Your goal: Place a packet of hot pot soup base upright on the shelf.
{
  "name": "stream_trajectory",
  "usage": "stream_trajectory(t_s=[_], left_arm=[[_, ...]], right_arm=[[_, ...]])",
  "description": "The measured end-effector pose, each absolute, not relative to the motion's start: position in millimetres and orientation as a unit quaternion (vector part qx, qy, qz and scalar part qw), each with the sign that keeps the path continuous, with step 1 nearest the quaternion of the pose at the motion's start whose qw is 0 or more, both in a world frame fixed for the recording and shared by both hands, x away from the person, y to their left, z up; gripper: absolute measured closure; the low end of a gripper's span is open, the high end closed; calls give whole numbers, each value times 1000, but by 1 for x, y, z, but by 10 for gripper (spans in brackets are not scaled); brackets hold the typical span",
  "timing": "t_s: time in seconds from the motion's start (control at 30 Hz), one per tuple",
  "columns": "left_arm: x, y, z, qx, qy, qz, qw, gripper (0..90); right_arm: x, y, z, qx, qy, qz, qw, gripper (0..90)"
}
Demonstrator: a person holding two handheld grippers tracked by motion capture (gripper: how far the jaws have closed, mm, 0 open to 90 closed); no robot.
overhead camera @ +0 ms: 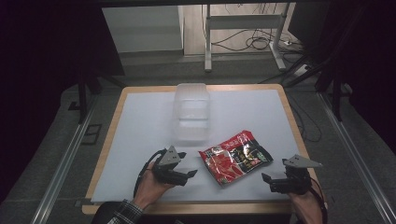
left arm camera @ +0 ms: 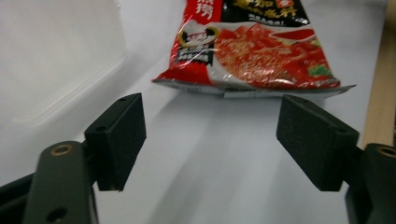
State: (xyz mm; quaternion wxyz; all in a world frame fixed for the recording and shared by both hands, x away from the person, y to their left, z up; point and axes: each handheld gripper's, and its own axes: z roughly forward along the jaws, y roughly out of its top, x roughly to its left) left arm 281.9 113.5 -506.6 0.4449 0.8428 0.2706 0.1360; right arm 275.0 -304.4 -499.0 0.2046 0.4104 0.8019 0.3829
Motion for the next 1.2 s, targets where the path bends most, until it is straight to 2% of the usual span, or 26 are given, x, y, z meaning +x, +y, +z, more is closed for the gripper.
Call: stream_trajectory(t_s=[0.27,0.6,0.73,0.83,0.87,0.9,1.0,1.2], left_arm=[[288,99,-507,843,261,117,456,327],[297,86,-506,838,252,103,473,478],[302,71,-508,841,240,99,474,587],[303,64,-510,844,236,100,470,721],[303,61,-510,847,233,103,467,721],[304,56,-512,851,226,108,461,810],[304,50,-514,851,226,105,462,893],[301,42,-519,854,223,101,460,897]], right_arm=[[276,-303,-499,409,804,381,205,11],[277,-302,-500,412,805,377,200,12],[277,-301,-500,411,806,377,199,12],[277,-301,-500,409,807,376,199,12],[277,-301,-500,409,807,376,199,12],[277,-301,-501,408,809,374,198,12],[277,-301,-501,409,810,372,196,14],[277,-300,-501,407,811,371,196,14]])
